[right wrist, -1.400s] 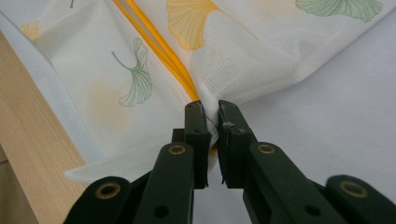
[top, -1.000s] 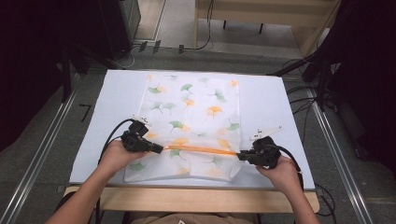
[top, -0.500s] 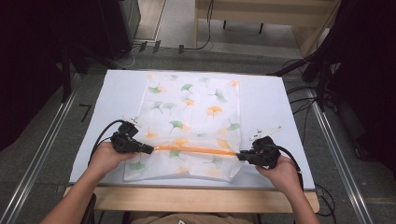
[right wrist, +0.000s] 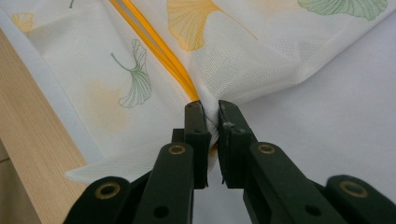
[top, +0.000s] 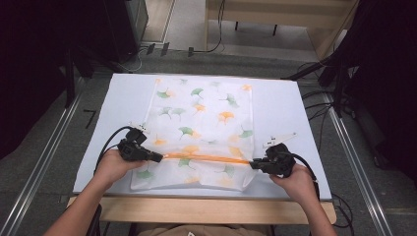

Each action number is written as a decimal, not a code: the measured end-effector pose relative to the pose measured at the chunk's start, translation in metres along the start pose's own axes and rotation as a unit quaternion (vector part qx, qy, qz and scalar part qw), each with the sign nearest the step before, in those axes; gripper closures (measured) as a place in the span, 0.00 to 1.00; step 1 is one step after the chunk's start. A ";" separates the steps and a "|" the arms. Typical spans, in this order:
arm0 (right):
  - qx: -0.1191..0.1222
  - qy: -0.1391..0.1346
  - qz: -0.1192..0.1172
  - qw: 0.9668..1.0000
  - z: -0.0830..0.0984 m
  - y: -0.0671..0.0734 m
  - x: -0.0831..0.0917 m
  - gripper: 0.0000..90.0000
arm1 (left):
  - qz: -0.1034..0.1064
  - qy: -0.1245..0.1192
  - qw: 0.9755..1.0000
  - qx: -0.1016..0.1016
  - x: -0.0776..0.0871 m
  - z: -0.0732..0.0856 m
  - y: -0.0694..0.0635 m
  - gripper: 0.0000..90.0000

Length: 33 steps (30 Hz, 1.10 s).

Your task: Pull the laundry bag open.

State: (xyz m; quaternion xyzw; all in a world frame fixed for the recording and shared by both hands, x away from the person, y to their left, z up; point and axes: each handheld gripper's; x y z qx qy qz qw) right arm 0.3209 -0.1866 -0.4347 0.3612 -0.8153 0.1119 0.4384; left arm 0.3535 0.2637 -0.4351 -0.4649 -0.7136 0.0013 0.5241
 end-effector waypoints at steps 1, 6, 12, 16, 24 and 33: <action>0.000 0.001 0.000 1.000 0.000 0.000 0.000 0.95 | 0.001 -0.002 1.000 0.001 0.000 0.000 0.000 1.00; 0.000 0.001 -0.001 1.000 0.000 0.001 -0.001 0.95 | 0.001 0.000 1.000 0.000 0.002 0.001 0.001 1.00; 0.001 0.001 -0.001 1.000 0.000 0.000 0.000 0.95 | 0.002 0.002 1.000 0.005 0.004 0.003 0.004 1.00; 0.000 0.002 -0.002 1.000 0.000 0.000 0.000 0.95 | -0.002 0.004 1.000 0.007 0.007 0.005 0.006 1.00; 0.001 0.004 0.000 1.000 0.001 -0.002 0.000 0.95 | -0.020 -0.007 1.000 0.020 0.025 0.019 0.015 1.00; -0.003 0.009 0.003 1.000 0.001 -0.002 -0.001 0.95 | -0.021 -0.009 0.999 0.024 0.029 0.023 0.017 1.00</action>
Point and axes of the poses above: each handheld gripper's, and its own axes: x roughly backward along the jaws, z roughly out of its underside, y roughly to its left, and after that the axes turned 6 degrees about z, right-handed
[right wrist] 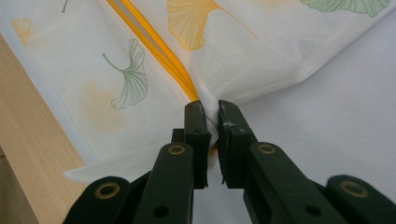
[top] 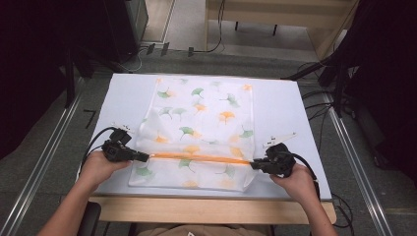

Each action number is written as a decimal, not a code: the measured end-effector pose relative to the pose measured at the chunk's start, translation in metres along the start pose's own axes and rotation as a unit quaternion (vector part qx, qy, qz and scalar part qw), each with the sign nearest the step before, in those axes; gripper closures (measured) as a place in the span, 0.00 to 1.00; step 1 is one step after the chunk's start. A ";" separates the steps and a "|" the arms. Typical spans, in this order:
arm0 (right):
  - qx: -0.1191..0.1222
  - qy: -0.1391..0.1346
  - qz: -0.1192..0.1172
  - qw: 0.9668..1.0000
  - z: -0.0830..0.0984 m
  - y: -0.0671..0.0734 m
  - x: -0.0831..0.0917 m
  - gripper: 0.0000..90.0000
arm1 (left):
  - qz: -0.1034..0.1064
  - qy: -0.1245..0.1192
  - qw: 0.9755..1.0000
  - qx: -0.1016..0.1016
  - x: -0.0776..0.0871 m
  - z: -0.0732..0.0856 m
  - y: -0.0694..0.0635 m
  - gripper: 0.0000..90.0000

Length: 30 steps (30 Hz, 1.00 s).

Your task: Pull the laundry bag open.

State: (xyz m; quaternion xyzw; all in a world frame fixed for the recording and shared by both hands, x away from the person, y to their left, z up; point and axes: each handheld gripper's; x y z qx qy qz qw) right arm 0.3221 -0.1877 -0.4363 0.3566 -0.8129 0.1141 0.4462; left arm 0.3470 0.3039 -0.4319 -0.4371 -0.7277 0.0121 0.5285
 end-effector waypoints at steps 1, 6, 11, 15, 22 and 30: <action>0.000 0.000 -0.001 1.000 0.000 0.000 0.000 0.95 | 0.000 -0.001 1.000 0.000 0.000 0.000 0.000 1.00; 0.002 0.000 -0.002 1.000 0.000 0.000 -0.001 0.95 | 0.000 -0.001 1.000 0.001 0.000 0.000 0.000 1.00; 0.002 0.000 -0.001 1.000 0.000 0.000 -0.001 0.95 | -0.001 -0.003 1.000 0.000 0.001 0.000 -0.001 1.00; 0.001 0.001 0.000 1.000 0.000 0.000 -0.001 0.95 | -0.001 -0.003 1.000 0.000 0.000 0.000 -0.001 1.00; 0.003 0.001 -0.001 1.000 0.000 0.000 -0.001 0.95 | 0.001 -0.002 1.000 0.001 0.000 0.000 -0.001 1.00; 0.004 0.003 0.001 1.000 0.000 0.000 -0.002 0.95 | 0.003 -0.003 1.000 0.004 0.002 0.002 0.001 1.00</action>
Point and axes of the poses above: each handheld gripper's, and its own axes: x roughly backward along the jaws, z roughly out of its underside, y roughly to its left, and after that the axes turned 6 degrees about z, right-handed
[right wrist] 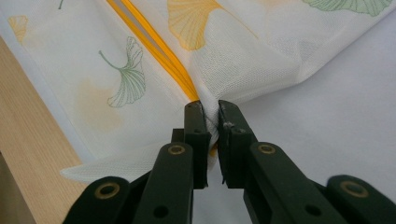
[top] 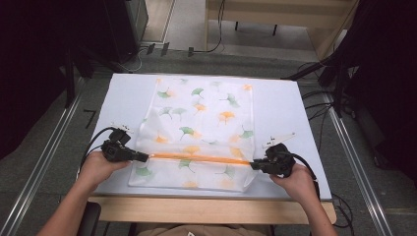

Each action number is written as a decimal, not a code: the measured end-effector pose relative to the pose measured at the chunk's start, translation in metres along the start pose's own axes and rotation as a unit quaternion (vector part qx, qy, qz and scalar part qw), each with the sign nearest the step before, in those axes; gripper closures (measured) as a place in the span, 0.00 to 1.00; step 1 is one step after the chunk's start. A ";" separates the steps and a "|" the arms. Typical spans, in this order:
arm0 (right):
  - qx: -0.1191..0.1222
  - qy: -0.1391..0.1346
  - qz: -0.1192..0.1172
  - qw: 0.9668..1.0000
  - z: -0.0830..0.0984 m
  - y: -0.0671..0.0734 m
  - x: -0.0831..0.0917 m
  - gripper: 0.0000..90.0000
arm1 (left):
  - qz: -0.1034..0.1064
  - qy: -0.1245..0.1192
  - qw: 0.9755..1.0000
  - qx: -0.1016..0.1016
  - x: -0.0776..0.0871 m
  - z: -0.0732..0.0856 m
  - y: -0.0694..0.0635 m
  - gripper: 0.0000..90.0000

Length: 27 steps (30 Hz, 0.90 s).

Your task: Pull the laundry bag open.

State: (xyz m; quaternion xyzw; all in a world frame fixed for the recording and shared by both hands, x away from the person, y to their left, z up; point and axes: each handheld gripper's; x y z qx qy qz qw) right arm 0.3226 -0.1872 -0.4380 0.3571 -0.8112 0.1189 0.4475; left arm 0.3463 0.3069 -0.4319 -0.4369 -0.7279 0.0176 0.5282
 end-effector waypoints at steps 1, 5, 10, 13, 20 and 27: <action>-0.001 0.001 0.000 1.000 0.000 0.000 0.000 0.95 | -0.001 0.000 1.000 0.001 0.001 0.001 0.001 1.00; -0.001 0.001 -0.001 1.000 0.000 -0.001 0.000 0.95 | -0.005 -0.003 1.000 0.008 0.006 0.005 0.004 1.00; 0.001 0.001 -0.002 1.000 -0.001 -0.001 -0.001 0.95 | -0.009 -0.014 1.000 0.016 0.016 0.014 0.010 1.00; 0.000 0.003 -0.002 1.000 -0.002 0.000 -0.001 0.95 | -0.011 -0.018 1.000 0.017 0.019 0.017 0.011 1.00; 0.002 0.003 -0.002 1.000 -0.002 -0.001 -0.002 0.95 | -0.010 -0.018 1.000 0.023 0.019 0.018 0.011 1.00; 0.001 0.003 -0.003 1.000 -0.002 -0.001 -0.002 0.95 | -0.012 -0.018 1.000 0.019 0.020 0.017 0.011 1.00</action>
Point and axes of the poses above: each handheld gripper's, and its own axes: x roughly backward along the jaws, z roughly out of its underside, y roughly to its left, and after that the axes turned 6 degrees about z, right-handed
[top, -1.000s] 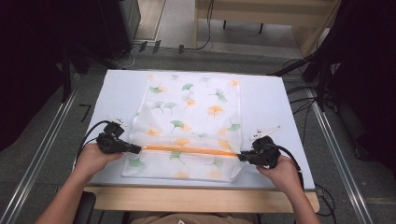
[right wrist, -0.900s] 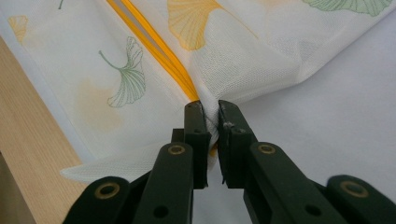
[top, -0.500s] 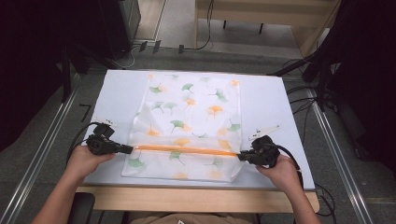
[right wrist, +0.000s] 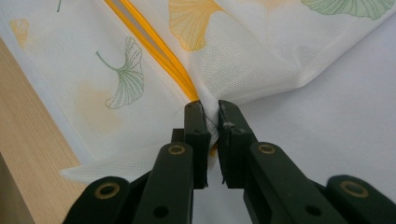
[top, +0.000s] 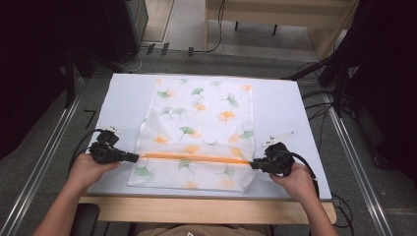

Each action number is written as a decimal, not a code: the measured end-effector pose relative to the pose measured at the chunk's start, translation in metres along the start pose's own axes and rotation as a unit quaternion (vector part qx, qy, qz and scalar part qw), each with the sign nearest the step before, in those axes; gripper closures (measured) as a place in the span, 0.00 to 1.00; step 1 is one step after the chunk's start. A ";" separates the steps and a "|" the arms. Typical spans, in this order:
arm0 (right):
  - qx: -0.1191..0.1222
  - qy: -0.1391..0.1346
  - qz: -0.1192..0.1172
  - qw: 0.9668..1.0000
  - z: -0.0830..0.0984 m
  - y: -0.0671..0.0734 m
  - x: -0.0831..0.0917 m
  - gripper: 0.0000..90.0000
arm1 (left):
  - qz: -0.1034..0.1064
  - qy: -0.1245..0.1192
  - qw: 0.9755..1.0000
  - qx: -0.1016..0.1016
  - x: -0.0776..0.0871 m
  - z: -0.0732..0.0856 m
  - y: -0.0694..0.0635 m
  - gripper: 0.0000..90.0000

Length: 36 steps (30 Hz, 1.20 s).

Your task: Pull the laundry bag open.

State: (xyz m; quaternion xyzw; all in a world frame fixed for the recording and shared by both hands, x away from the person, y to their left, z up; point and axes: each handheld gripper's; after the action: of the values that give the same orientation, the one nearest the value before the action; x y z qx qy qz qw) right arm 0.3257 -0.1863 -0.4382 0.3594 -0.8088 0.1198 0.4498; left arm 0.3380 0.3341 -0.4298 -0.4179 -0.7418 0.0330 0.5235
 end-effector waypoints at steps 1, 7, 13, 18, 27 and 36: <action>0.000 0.000 0.000 1.000 0.000 0.000 0.000 0.95 | -0.002 -0.004 1.000 0.000 0.000 0.000 -0.001 1.00; -0.001 0.001 -0.001 1.000 0.000 0.000 0.000 0.95 | 0.001 -0.001 1.000 0.002 0.000 0.000 0.000 1.00; -0.003 0.003 -0.003 1.000 0.000 -0.001 0.000 0.94 | -0.012 0.001 1.000 0.011 0.003 0.004 0.005 1.00; -0.005 0.004 -0.001 1.000 0.003 -0.004 0.001 0.94 | -0.016 -0.003 1.000 0.025 0.012 0.014 0.012 1.00; -0.008 0.007 -0.003 1.000 0.004 -0.005 0.000 0.94 | -0.011 -0.006 1.000 0.016 0.010 0.015 0.013 1.00; -0.013 0.012 0.000 1.000 0.006 -0.007 -0.003 0.92 | -0.008 -0.003 1.000 0.015 0.007 0.015 0.013 1.00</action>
State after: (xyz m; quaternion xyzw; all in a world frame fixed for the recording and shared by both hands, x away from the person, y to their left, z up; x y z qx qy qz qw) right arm 0.3276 -0.1924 -0.4452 0.3522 -0.8046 0.1137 0.4644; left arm 0.3331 0.3532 -0.4374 -0.4038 -0.7459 0.0413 0.5281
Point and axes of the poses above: each handheld gripper's, and its own axes: x roughly backward along the jaws, z roughly out of its underside, y roughly to its left, and after that the axes turned 6 degrees about z, right-handed
